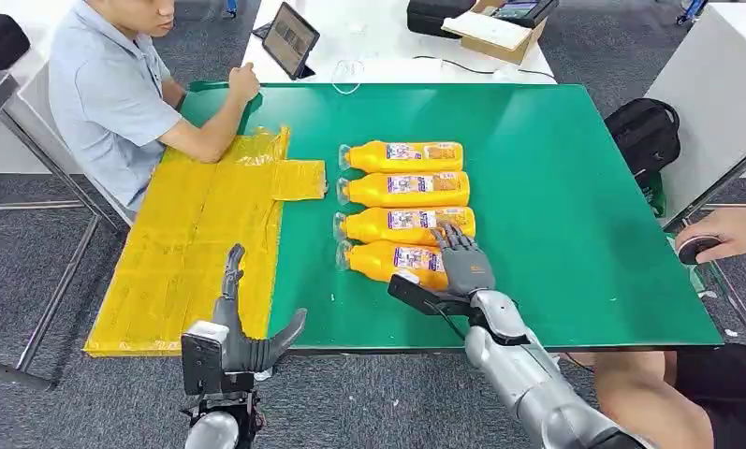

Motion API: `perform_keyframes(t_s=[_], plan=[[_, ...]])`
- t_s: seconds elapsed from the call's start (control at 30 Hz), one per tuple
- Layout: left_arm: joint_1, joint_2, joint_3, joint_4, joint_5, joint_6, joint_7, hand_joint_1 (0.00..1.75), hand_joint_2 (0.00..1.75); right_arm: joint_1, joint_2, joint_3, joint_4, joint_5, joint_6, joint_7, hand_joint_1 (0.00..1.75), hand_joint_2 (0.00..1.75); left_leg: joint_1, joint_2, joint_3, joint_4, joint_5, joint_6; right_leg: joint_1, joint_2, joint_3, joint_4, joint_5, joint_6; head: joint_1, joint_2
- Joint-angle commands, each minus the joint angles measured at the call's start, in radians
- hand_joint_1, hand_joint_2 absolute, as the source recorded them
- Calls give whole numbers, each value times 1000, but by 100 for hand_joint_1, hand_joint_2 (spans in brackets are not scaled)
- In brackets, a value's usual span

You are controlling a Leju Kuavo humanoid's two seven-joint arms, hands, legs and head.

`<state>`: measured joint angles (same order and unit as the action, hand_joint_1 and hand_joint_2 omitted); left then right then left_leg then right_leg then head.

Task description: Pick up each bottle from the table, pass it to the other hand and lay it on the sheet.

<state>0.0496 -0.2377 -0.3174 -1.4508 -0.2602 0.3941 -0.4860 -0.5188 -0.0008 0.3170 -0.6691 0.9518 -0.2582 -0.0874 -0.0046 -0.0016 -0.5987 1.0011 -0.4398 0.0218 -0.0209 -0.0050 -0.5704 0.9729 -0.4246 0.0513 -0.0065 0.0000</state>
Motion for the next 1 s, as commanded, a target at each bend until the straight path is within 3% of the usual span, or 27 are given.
perform_keyframes(t_s=[0.03,0.1,0.13,0.17,0.23,0.3,0.5,0.57,0.87,1.0], plan=[[-27,21,2,55,-4,-12,8,0,175,-49,10,37,156,-23,37,-14,0,175,2,0,5,-1,-1,-2,2,0,5,-2,0,-3,0,0],[-30,21,3,55,-4,-12,8,0,175,-50,14,41,159,-26,46,-19,103,175,1,0,7,-2,0,-2,2,0,7,-2,0,-3,0,0],[-30,21,3,55,-4,-12,8,0,175,-50,14,41,159,-26,46,-19,103,175,1,0,6,-1,0,-1,1,0,6,-2,0,-2,0,0],[-31,22,4,55,-4,-12,8,0,175,-47,16,46,160,-27,52,-25,131,175,2,0,7,-1,0,-2,2,0,7,-2,0,-3,0,0],[-32,22,3,57,-5,-13,8,0,175,-38,16,50,157,-27,50,-33,134,175,1,0,8,-1,0,-1,1,0,7,-1,0,-2,0,0],[-30,23,1,57,-5,-13,7,0,175,-10,16,44,145,-45,39,-59,154,175,1,0,9,-1,0,-1,1,0,8,-2,0,-2,0,0],[-19,25,-2,46,-8,-12,5,0,175,24,15,42,122,-61,28,-84,157,175,1,0,13,-2,0,-1,1,-1,12,-3,0,-2,0,0],[-2,30,-7,27,-11,-9,3,0,175,72,14,40,78,-79,12,-115,148,175,1,0,13,-2,0,-1,1,-1,12,-3,0,-2,0,0],[1,32,-8,23,-11,-8,4,0,175,84,14,40,62,-84,15,-117,150,175,2,1,15,-2,-1,-2,2,1,13,-3,0,-3,0,0],[4,35,-8,25,-12,-3,3,0,175,128,9,47,24,-101,21,-124,141,175,2,0,17,-2,-1,-2,2,0,15,-3,-1,-3,0,0]])
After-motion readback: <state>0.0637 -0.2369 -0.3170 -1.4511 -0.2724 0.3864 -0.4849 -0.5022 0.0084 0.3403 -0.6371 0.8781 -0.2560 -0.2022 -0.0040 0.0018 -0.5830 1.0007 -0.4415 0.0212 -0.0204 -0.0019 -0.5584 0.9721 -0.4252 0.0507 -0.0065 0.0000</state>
